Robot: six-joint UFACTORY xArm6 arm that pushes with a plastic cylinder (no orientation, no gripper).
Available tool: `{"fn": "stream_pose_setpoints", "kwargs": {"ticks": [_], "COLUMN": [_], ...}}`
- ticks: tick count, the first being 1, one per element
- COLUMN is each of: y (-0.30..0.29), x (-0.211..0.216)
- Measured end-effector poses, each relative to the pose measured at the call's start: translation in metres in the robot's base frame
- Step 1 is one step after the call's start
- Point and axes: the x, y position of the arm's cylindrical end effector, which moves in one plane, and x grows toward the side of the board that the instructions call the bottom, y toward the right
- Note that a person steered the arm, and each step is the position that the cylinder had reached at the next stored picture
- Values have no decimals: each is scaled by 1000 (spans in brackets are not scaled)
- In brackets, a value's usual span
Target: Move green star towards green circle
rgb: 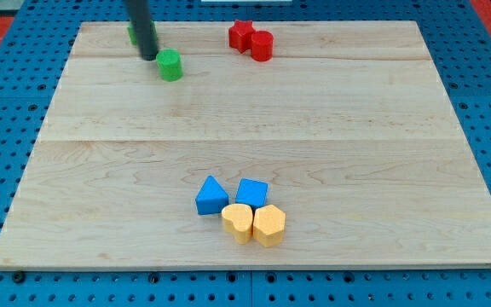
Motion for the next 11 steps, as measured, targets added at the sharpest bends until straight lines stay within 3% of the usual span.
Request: {"fn": "stream_pose_setpoints", "kwargs": {"ticks": [2,3,4,5,6,7,9,10,11], "y": [65,29,-70,-110,-108,-115,-95,-34,-21], "x": [99,89,70,12,-55,-82,-81,-60,-54]}}
